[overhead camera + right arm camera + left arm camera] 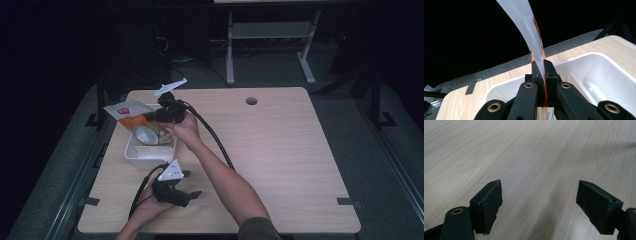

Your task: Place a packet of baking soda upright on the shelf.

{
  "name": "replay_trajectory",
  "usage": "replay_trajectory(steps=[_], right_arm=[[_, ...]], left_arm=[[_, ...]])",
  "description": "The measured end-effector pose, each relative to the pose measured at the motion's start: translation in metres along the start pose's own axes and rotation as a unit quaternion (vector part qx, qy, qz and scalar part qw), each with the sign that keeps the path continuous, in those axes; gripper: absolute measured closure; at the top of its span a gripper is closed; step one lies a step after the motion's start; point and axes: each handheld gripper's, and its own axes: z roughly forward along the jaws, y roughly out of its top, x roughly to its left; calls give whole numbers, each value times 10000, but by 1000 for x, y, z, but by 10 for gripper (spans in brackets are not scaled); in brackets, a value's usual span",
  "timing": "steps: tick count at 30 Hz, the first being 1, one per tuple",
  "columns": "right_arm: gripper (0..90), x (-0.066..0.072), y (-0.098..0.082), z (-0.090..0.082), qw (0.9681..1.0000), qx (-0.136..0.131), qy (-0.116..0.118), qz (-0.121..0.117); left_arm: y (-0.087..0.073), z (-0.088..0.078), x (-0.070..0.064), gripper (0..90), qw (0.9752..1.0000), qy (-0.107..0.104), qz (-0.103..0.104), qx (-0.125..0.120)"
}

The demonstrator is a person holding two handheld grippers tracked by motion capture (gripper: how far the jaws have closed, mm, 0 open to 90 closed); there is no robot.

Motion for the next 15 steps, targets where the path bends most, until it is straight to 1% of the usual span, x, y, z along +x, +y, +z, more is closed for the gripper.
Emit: replay_trajectory(steps=[3,4,6,8,9,11,12,13,14,15], right_arm=[[895,-3,-7,2,10000,-15,-21,62],[895,-5,-10,3,9999,1,-73,78],[894,-8,-14,3,9998,67,-92,132],[888,-11,-16,2,9997,58,-153,199],[883,-11,-16,2,9996,104,-191,166],[858,-9,-16,2,9989,274,-373,2],[849,-9,-16,1,9984,388,-404,-55],[848,-9,-17,1,9980,476,-420,-63],[844,-10,-18,1,9970,606,-458,-133],[843,-10,-19,0,9961,724,-492,-148]], left_arm=[[0,0,0,206,10000,-3,-15,-4],[0,0,0,206,10000,-3,-9,2],[0,1,0,206,10000,-1,-9,11],[0,1,-1,206,10000,-6,-22,14],[0,1,-1,206,10000,-9,-21,20],[0,1,-1,206,10000,-9,-21,20],[0,1,-1,206,10000,-9,-19,18],[0,2,-1,206,10000,-14,-16,25],[0,2,-1,206,10000,-16,-16,25],[0,2,-1,206,10000,-15,-12,27]])
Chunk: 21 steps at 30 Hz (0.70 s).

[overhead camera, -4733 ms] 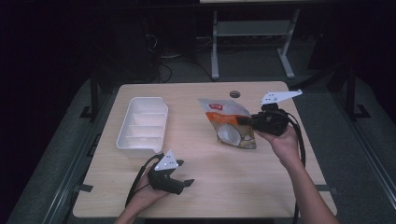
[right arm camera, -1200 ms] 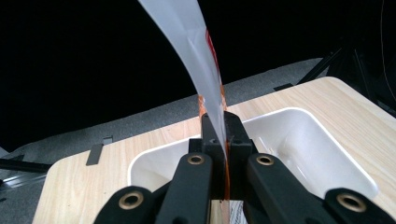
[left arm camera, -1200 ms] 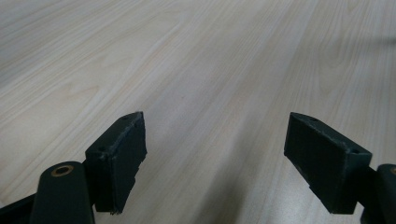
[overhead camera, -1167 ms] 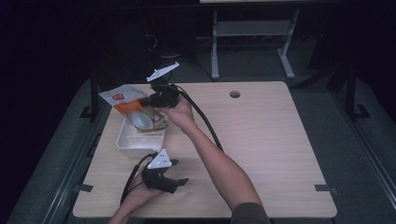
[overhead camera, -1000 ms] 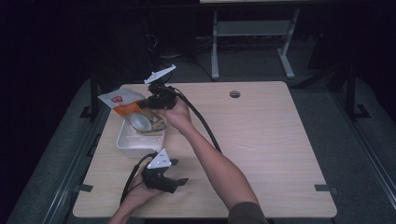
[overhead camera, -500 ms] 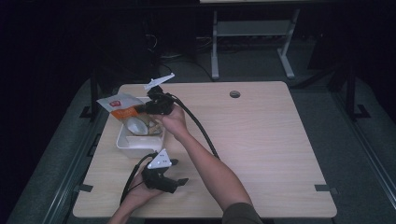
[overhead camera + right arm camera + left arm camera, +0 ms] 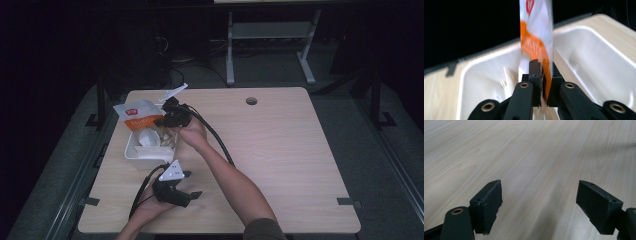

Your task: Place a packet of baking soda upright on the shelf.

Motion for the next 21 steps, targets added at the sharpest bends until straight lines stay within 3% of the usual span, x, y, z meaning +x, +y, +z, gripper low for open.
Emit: replay_trajectory(steps=[5,12,18,21], right_arm=[[846,-2,-7,1,9997,233,33,-29],[802,-3,-21,9,9979,596,252,-4],[834,-3,-28,15,9958,883,141,-175],[848,-4,-32,16,9958,887,160,-123]], left_arm=[[0,1,-1,206,10000,-5,7,11],[0,1,0,206,10000,-4,-4,11],[0,1,0,206,10000,-19,-11,14],[0,1,0,206,10000,-13,-13,15]])
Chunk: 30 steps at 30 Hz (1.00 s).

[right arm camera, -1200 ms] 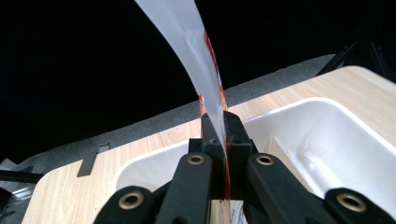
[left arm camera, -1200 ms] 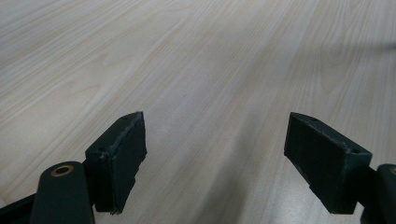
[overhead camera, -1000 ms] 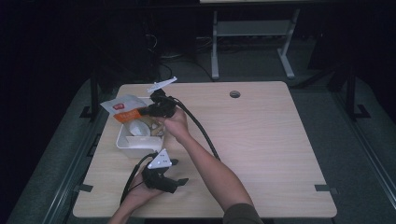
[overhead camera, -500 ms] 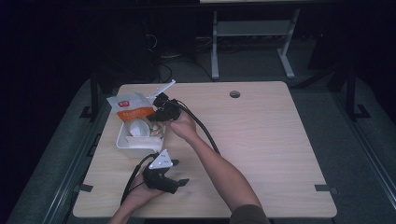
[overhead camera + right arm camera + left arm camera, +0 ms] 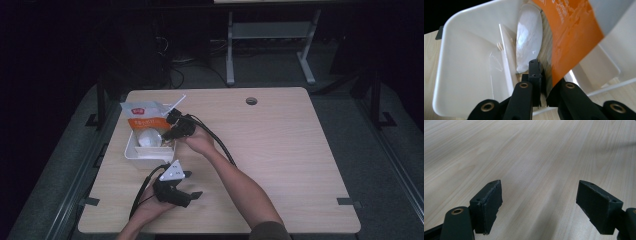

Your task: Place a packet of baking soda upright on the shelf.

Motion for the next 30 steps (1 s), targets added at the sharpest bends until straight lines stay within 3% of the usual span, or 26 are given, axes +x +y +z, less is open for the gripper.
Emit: replay_trajectory(steps=[4,5,9,11,15,25,30], right_arm=[[817,-3,-2,-2,10000,3,62,78],[801,-4,0,-9,9996,-214,97,177],[832,-6,2,-19,9984,-474,81,285],[885,-7,3,-20,9985,-472,38,263],[891,-8,2,-19,9984,-476,55,309],[888,-10,-1,-18,9982,-457,64,381],[845,-10,-1,-22,9977,-518,146,403]], left_arm=[[0,0,0,206,10000,-1,0,-3],[0,0,0,206,10000,1,-1,-3],[0,0,0,206,10000,-1,3,-3],[0,1,0,206,10000,0,8,2],[0,1,0,206,10000,4,0,-5],[0,1,0,206,10000,0,0,7],[0,0,0,206,10000,0,0,1]])
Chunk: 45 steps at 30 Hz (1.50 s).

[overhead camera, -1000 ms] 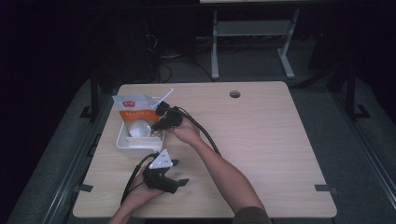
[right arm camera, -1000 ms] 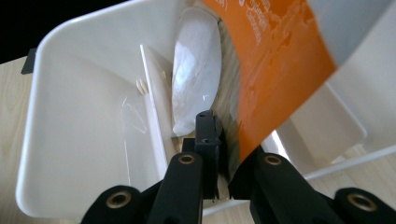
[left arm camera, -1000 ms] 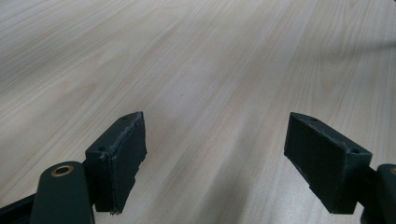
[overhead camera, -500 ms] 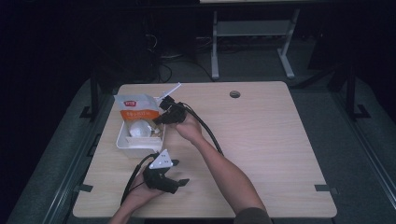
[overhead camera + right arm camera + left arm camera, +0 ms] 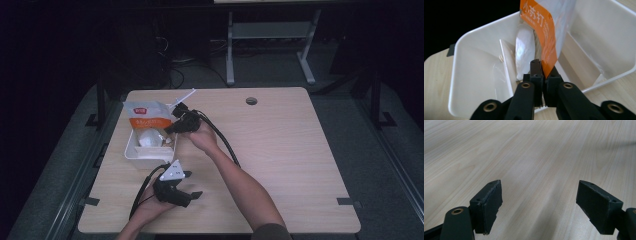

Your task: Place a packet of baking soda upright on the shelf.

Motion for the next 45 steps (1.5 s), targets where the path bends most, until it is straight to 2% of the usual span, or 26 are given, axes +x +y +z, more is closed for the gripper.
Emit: replay_trajectory(steps=[17,29,45], right_arm=[[720,-5,-9,-42,9993,-316,171,56],[632,-13,-26,-78,9988,-428,108,204],[525,-22,-55,-114,9981,-472,7,408]], left_arm=[[0,0,1,206,10000,11,-36,-21],[0,0,1,206,10000,15,-38,-7],[0,1,1,204,10000,2,-52,7]])
